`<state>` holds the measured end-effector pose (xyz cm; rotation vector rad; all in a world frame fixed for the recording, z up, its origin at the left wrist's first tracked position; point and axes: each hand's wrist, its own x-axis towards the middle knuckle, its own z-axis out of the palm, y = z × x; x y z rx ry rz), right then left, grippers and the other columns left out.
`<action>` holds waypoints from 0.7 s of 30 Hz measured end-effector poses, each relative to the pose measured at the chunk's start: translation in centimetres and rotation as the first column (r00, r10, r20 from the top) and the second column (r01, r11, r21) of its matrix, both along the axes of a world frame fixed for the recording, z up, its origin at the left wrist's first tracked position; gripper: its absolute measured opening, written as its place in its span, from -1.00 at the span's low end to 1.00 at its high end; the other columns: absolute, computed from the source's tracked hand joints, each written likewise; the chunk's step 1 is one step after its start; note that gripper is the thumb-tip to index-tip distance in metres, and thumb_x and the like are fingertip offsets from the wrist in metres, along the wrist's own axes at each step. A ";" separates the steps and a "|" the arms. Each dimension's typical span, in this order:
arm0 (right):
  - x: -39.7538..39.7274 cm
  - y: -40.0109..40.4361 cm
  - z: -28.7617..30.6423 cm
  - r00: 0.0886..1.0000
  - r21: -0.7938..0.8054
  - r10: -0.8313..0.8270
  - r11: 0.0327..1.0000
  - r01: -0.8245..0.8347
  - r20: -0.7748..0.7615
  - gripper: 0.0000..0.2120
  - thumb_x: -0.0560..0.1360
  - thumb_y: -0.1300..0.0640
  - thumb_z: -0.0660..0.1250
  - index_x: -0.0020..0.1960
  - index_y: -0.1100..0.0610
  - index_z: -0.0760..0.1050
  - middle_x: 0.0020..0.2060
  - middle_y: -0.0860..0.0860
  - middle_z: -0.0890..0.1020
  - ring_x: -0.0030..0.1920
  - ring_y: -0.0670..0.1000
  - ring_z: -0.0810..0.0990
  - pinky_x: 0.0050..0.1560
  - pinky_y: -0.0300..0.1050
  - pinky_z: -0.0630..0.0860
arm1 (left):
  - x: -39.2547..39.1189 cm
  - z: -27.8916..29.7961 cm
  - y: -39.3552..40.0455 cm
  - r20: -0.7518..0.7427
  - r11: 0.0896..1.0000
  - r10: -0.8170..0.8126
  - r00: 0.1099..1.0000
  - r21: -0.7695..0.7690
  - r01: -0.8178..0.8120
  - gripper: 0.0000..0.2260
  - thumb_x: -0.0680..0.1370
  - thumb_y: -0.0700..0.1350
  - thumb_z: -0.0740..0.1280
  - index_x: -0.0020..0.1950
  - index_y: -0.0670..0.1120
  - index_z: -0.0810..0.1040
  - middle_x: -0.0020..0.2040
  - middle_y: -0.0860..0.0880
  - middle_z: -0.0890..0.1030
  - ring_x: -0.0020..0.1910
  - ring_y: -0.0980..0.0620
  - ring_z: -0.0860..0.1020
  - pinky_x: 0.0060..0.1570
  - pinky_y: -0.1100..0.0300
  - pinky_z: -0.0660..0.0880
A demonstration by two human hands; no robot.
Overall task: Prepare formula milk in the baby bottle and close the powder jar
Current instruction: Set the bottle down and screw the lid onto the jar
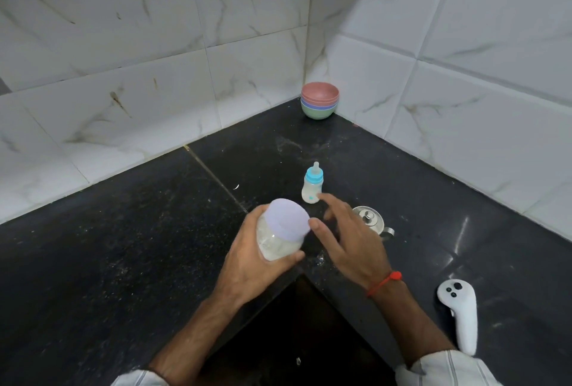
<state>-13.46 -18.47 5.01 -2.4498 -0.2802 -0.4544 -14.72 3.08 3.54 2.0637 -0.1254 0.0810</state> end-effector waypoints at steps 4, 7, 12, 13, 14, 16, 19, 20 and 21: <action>1.3 -4.5 -1.7 0.957 -0.172 -0.277 0.950 0.259 -0.090 -0.25 0.49 -0.27 0.40 0.57 -0.06 0.24 0.30 0.03 0.50 0.30 0.12 0.45 0.28 0.14 0.42 | 1.5 -1.9 1.5 -0.069 0.980 0.192 0.979 -0.036 -0.195 -0.12 0.17 0.35 0.53 0.40 0.37 0.19 0.37 0.08 0.28 0.41 0.05 0.21 0.38 0.06 0.27; 2.1 -7.5 -2.4 0.854 -0.316 -0.464 0.867 0.384 -0.236 -0.07 0.41 -0.34 0.45 0.62 -0.09 0.11 0.48 0.07 0.31 0.47 0.20 0.29 0.39 0.26 0.30 | 3.3 -3.5 3.0 -0.150 0.945 0.311 0.939 -0.057 -0.322 -0.13 0.27 0.21 0.63 0.43 0.30 0.19 0.34 0.01 0.25 0.44 -0.05 0.17 0.34 0.08 0.24; 3.5 -9.5 -3.5 0.744 -0.353 -0.477 0.873 0.337 -0.468 -0.03 0.47 -0.34 0.40 0.66 -0.02 -0.01 0.61 0.09 0.20 0.58 0.21 0.22 0.46 0.32 0.21 | 6.8 -5.5 5.5 -0.159 0.929 0.362 0.919 -0.027 -0.370 -0.06 0.25 0.11 0.68 0.46 0.11 0.19 0.41 -0.02 0.46 0.42 -0.14 0.40 0.41 -0.13 0.40; 3.8 -9.4 -3.7 0.745 -0.337 -0.465 0.880 0.334 -0.477 -0.06 0.50 -0.29 0.40 0.66 0.01 0.00 0.60 0.08 0.23 0.57 0.19 0.25 0.46 0.31 0.21 | 7.3 -5.5 5.6 -0.159 0.931 0.355 0.921 -0.033 -0.365 -0.06 0.26 0.06 0.69 0.47 0.06 0.20 0.40 -0.02 0.47 0.40 -0.13 0.43 0.37 -0.10 0.44; 4.0 -9.3 -3.8 0.748 -0.314 -0.453 0.889 0.334 -0.485 -0.10 0.53 -0.24 0.39 0.66 0.04 0.01 0.59 0.07 0.27 0.56 0.17 0.28 0.45 0.29 0.21 | 7.7 -5.6 5.5 -0.152 0.931 0.355 0.923 -0.030 -0.363 -0.07 0.27 0.01 0.69 0.47 0.03 0.20 0.40 -0.03 0.47 0.39 -0.13 0.44 0.32 -0.04 0.48; 4.4 -8.9 -4.1 0.753 -0.266 -0.425 0.905 0.333 -0.503 -0.18 0.57 -0.13 0.38 0.66 0.08 0.04 0.55 0.07 0.36 0.52 0.15 0.35 0.44 0.24 0.21 | 8.5 -6.0 5.3 -0.141 0.933 0.353 0.925 -0.021 -0.359 -0.09 0.29 -0.06 0.69 0.47 -0.01 0.20 0.39 -0.04 0.47 0.37 -0.12 0.45 0.10 0.18 0.54; 5.2 -8.6 -4.8 0.766 -0.217 -0.404 0.915 0.340 -0.500 -0.24 0.58 -0.03 0.40 0.64 0.14 0.11 0.48 0.12 0.46 0.48 0.19 0.41 0.44 0.18 0.26 | 9.7 -6.7 5.4 -0.135 0.928 0.365 0.921 -0.032 -0.372 -0.09 0.30 -0.09 0.69 0.47 -0.03 0.19 0.40 -0.06 0.46 0.39 -0.12 0.44 0.04 0.20 0.55; 5.4 -8.6 -5.0 0.769 -0.203 -0.399 0.917 0.344 -0.498 -0.25 0.57 -0.01 0.41 0.63 0.16 0.14 0.45 0.14 0.48 0.46 0.21 0.42 0.44 0.18 0.29 | 10.2 -7.0 5.5 -0.134 0.923 0.374 0.918 -0.038 -0.382 -0.07 0.29 -0.08 0.69 0.47 -0.02 0.18 0.41 -0.06 0.46 0.40 -0.13 0.44 0.19 0.06 0.54; 5.7 -8.6 -5.2 0.772 -0.194 -0.395 0.918 0.345 -0.498 -0.26 0.57 0.00 0.43 0.62 0.17 0.17 0.43 0.15 0.50 0.45 0.22 0.43 0.44 0.17 0.31 | 10.6 -7.3 5.7 -0.133 0.920 0.381 0.915 -0.040 -0.389 -0.06 0.28 -0.07 0.69 0.48 -0.02 0.18 0.41 -0.06 0.46 0.41 -0.14 0.43 0.30 -0.04 0.50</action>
